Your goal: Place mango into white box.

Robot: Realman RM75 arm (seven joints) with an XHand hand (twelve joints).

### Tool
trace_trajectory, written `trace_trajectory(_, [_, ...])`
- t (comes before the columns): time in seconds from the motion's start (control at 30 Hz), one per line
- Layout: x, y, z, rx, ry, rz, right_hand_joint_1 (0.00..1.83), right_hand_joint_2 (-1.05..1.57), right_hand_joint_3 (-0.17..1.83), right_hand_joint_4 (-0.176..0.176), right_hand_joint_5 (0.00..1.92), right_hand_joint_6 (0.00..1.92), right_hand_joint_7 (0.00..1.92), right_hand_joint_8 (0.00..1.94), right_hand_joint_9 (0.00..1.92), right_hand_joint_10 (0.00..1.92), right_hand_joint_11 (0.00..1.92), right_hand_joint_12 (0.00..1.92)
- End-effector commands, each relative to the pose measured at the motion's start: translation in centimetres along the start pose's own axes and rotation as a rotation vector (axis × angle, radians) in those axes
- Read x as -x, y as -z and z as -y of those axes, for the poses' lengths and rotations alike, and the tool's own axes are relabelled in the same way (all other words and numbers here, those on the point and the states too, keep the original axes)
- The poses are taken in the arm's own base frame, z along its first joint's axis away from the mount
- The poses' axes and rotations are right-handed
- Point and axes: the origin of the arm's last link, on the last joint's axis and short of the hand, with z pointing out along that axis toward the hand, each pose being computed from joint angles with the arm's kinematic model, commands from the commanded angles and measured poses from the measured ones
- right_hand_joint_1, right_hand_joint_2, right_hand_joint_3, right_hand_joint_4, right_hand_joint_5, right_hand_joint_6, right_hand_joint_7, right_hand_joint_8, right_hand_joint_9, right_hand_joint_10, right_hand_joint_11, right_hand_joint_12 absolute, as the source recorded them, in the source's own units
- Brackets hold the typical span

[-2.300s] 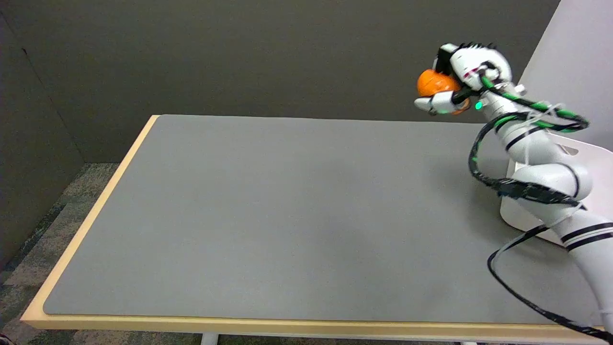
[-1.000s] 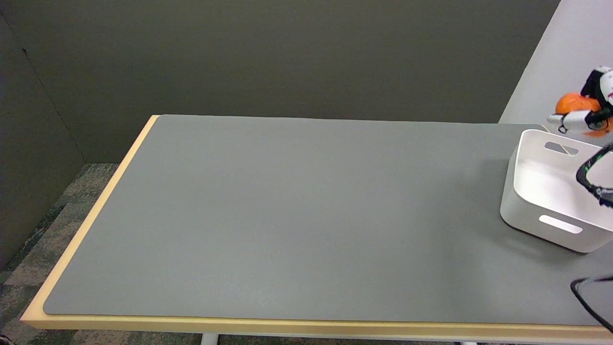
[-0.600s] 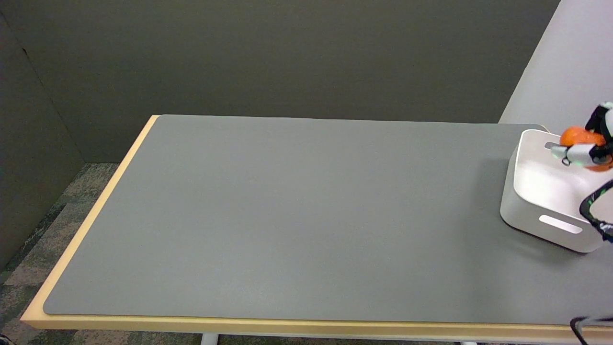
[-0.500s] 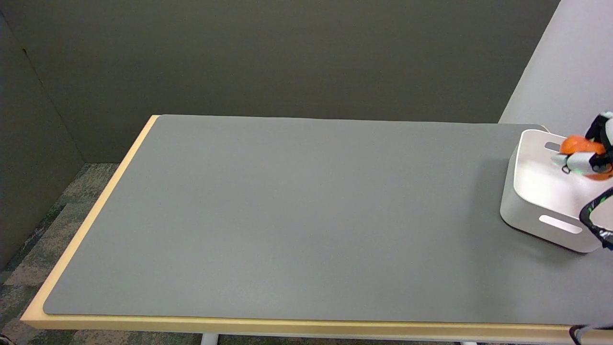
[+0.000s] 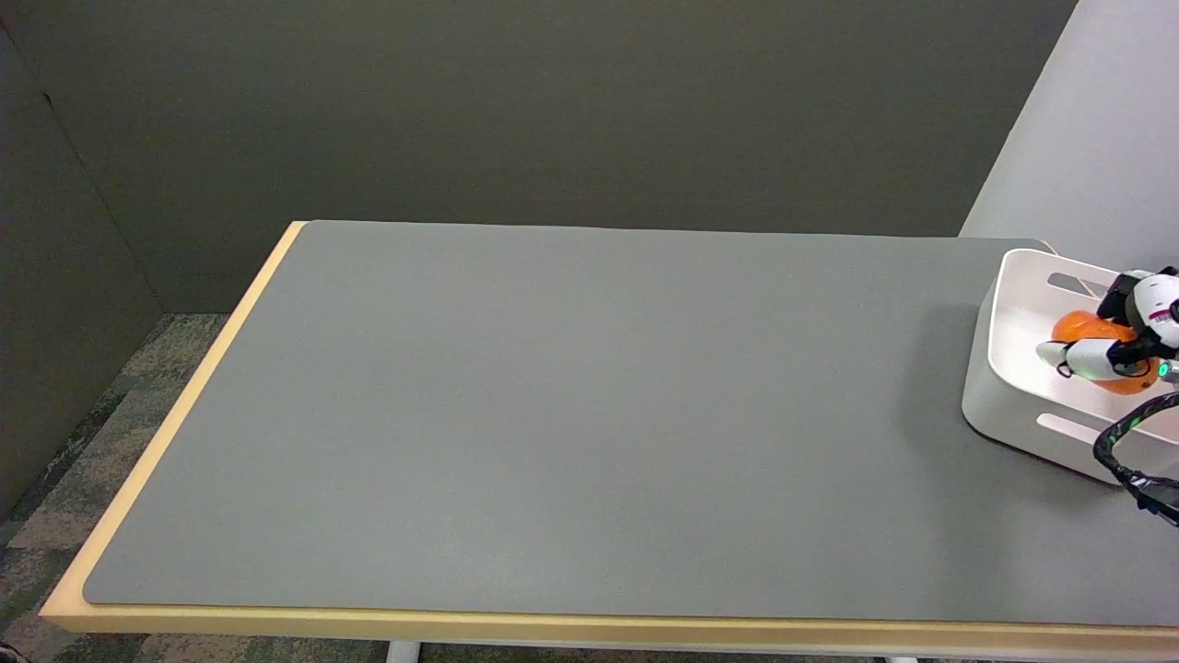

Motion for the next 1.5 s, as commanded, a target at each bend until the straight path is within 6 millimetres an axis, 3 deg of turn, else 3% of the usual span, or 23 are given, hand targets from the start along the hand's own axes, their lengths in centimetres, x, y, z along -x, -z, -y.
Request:
trace_trajectory(0.03, [1.4,0.2,1.2,-0.026,-0.013,0.047,0.95,0.81,0.89,-0.01,0.3,1.16,0.54,1.41,0.65,1.59,0.06,1.92])
trace_trajectory(0.1, [1.4,0.1,1.3,-0.028,-0.016,0.048,0.67,0.67,1.0,0.001,0.13,0.42,0.26,0.45,0.26,0.82,0.15,1.31])
trace_trajectory(0.17, [1.4,0.0,1.4,-0.03,-0.036,0.053,0.63,0.64,0.94,0.002,0.08,0.3,0.12,0.28,0.09,0.67,0.06,1.22])
trace_trajectory(0.23, [1.5,0.0,1.4,-0.028,-0.049,0.056,0.72,0.54,0.96,-0.004,0.05,0.16,0.05,0.05,0.02,0.39,0.06,0.93])
trace_trajectory(0.33, [1.6,-0.1,1.4,-0.025,-0.063,0.058,0.52,0.58,0.9,-0.009,0.0,0.16,0.0,0.04,0.0,0.28,0.0,1.0])
trace_trajectory(0.67, [1.1,0.2,2.0,-0.047,-0.073,0.0,0.52,0.59,0.92,-0.022,0.02,0.05,0.0,0.0,0.0,0.09,0.0,0.88])
trace_trajectory(0.93, [-1.0,1.7,2.7,-0.09,-0.405,-0.163,0.46,0.6,0.9,-0.027,0.0,0.07,0.0,0.0,0.0,0.04,0.0,0.86])
trace_trajectory(1.03, [-2.5,2.3,4.1,-0.117,-0.532,-0.231,0.48,0.61,0.91,-0.033,0.0,0.06,0.0,0.0,0.0,0.0,0.0,0.81])
trace_trajectory(1.1, [-3.9,2.9,5.1,-0.14,-0.634,-0.279,0.47,0.68,0.78,-0.026,0.0,0.05,0.0,0.0,0.0,0.0,0.0,0.75])
trace_trajectory(1.27, [-5.8,3.5,7.3,-0.205,-0.854,-0.303,0.46,0.7,0.73,-0.011,0.0,0.0,0.0,0.0,0.0,0.0,0.0,0.46])
trace_trajectory(1.5, [-7.4,4.5,11.0,-0.327,-0.893,-0.272,0.41,0.7,0.75,0.016,0.0,0.0,0.0,0.0,0.0,0.0,0.0,0.38])
